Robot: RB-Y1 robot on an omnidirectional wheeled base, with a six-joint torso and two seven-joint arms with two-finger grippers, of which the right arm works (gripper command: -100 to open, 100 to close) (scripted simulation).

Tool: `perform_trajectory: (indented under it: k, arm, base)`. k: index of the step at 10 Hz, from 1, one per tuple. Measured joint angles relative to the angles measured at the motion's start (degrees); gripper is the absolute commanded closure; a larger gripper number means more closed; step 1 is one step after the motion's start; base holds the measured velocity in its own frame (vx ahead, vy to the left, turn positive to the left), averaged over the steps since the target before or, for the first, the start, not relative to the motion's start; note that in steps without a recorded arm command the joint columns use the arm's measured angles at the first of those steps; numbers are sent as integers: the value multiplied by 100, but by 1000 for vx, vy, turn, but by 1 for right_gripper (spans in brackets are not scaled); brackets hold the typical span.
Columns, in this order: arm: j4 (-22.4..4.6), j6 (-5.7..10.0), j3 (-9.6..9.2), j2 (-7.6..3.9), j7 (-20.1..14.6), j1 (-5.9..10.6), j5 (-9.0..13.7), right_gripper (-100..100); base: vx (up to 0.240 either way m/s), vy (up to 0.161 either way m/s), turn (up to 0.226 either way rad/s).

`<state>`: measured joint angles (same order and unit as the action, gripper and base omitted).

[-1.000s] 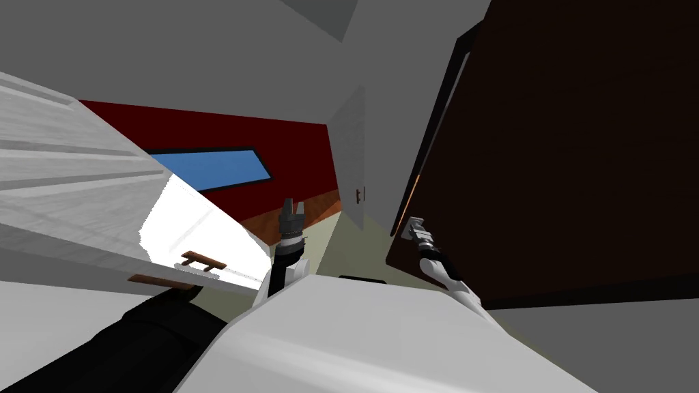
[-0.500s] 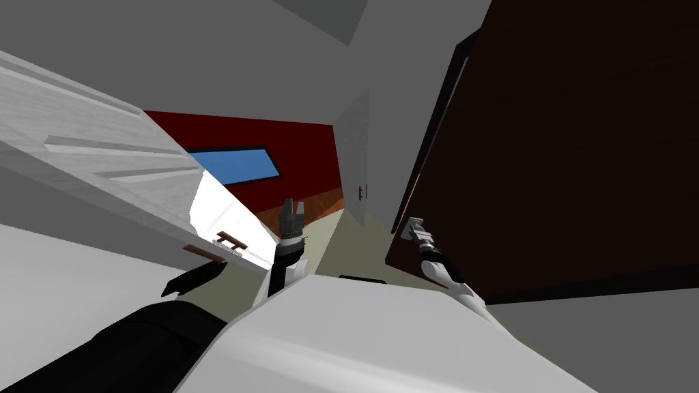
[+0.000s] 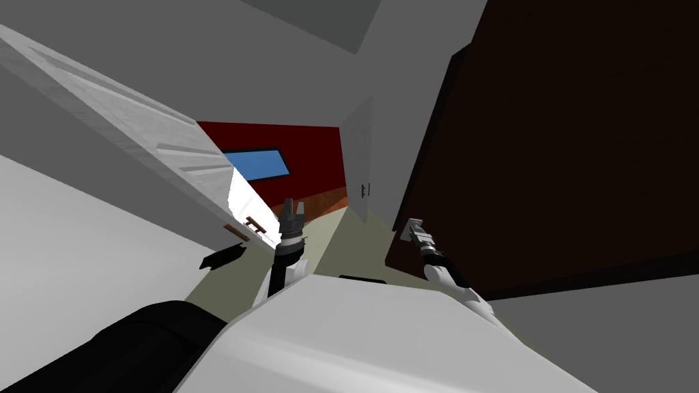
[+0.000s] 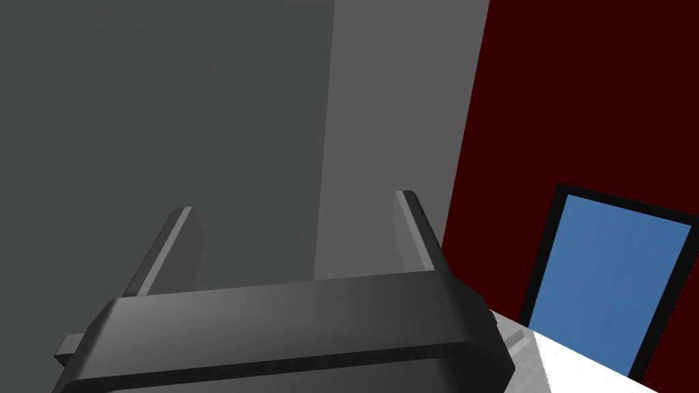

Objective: Pull the door open

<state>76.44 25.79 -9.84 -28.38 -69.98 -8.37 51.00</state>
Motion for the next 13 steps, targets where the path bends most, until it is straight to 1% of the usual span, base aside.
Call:
perform_trajectory:
  k: [2,3,7,10,13]
  arm:
    - [73,35,-78,-85,-76,-58,2,100]
    - [67,28,-103,-80,-83,-72,-2,100]
    - [185,167,-268,-307,-219,-202,29,100]
    - [301,285,-458,-481,-333,-338,48,100]
    - [404,387,-595,-639,-424,-440,66,100]
  base:
    - [-144,-43,73]
    - [-128,-31,115]
    - [-199,-58,131]
    - [-195,-76,134]
    - [-141,-35,73]
